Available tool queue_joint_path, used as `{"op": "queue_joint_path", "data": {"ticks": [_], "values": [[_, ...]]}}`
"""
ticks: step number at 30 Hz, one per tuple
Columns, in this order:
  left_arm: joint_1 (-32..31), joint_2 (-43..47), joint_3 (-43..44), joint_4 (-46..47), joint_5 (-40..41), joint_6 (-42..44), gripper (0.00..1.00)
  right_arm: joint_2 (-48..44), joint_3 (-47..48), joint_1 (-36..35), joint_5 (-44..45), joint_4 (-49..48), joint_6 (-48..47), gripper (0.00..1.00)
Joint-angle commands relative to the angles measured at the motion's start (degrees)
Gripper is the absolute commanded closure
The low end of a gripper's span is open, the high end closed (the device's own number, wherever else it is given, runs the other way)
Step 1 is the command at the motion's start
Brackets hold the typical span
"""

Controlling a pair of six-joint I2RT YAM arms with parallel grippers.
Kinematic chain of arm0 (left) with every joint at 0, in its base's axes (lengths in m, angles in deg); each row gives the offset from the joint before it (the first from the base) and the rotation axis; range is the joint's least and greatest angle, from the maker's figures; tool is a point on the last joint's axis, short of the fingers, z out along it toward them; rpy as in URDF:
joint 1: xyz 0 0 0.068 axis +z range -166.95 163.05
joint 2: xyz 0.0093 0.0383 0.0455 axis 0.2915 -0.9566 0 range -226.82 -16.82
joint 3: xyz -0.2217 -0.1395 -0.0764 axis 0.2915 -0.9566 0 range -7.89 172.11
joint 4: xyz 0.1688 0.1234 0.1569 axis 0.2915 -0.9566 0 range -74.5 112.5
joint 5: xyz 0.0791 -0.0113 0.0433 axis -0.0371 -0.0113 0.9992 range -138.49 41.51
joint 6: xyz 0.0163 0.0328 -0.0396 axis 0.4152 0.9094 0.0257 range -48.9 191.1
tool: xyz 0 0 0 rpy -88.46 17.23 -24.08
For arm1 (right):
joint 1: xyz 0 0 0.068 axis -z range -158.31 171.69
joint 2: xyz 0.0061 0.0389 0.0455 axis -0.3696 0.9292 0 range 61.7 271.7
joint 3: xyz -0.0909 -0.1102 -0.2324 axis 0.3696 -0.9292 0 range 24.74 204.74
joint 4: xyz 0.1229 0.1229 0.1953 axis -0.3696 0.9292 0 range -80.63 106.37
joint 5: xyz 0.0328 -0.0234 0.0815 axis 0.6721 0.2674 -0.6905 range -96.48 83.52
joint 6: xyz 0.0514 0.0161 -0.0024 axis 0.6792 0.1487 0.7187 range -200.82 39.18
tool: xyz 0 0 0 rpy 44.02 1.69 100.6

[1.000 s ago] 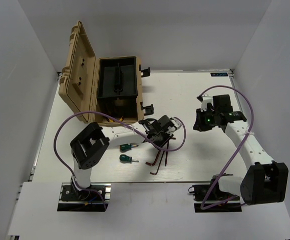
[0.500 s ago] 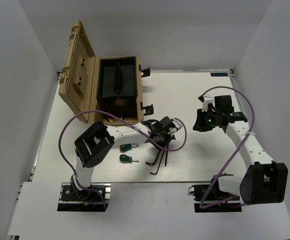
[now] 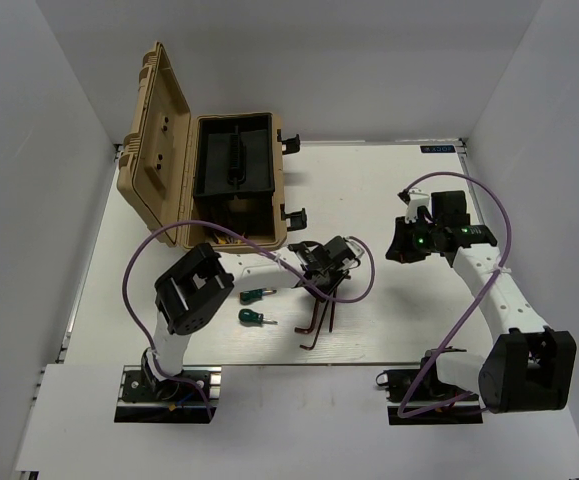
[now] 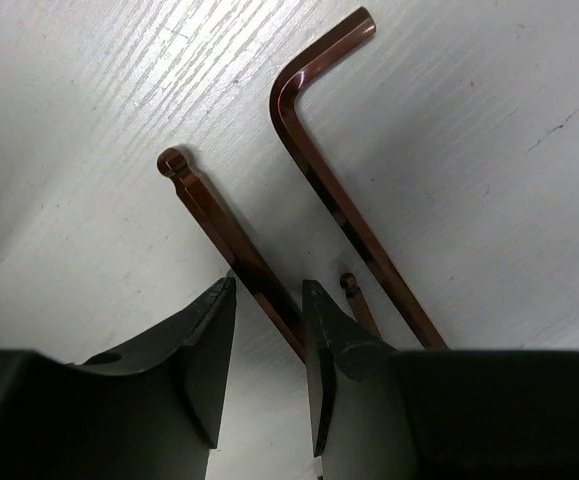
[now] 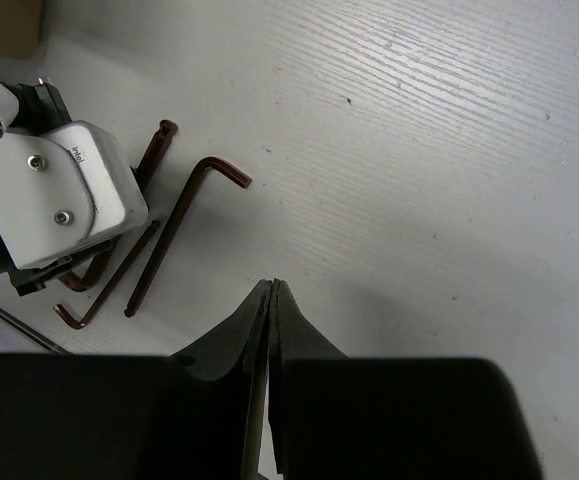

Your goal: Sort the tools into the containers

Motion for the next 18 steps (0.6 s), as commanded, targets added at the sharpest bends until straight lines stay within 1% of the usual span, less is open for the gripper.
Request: {"op": "queue_joint_path", "data": {"ticks": [1, 8, 11, 12, 15, 16, 18], "values": [[-0.8, -0.7, 0.1, -2.5, 2.3, -1.3, 0.56, -1.8, -0.8, 0.4, -1.4, -0.9, 0.4, 0.94], [-1.4, -3.5, -0.5, -4.4, 2.9, -3.1, 0.56, -2.3, -0.9, 0.8, -1.9, -1.0, 0.5, 0.94], [-1.9, -4.0, -2.0, -3.9, 2.9, -3.7, 0.65, -2.9, -1.0, 1.2, -2.3, -0.9, 0.6, 0.94], [-1.9, -4.0, -2.0, -3.9, 2.9, -3.7, 0.72, -2.9, -1.0, 1.1, -2.4, -0.9, 0.7, 0.94], [-1.9, -4.0, -3.4, -3.4, 2.9, -3.7, 0.83, -2.9, -1.0, 1.4, -2.7, -0.9, 0.7, 0.94], [-1.9, -4.0, -3.4, -2.8, 2.3, -3.7, 0.83, -3.2, -1.1, 1.6, -2.8, -0.8, 0.7, 0.94], [-1.9, -3.4, -3.4, -2.8, 2.3, -3.7, 0.87, -3.2, -1.0, 1.8, -3.1, -0.8, 0.7, 0.94]]}}
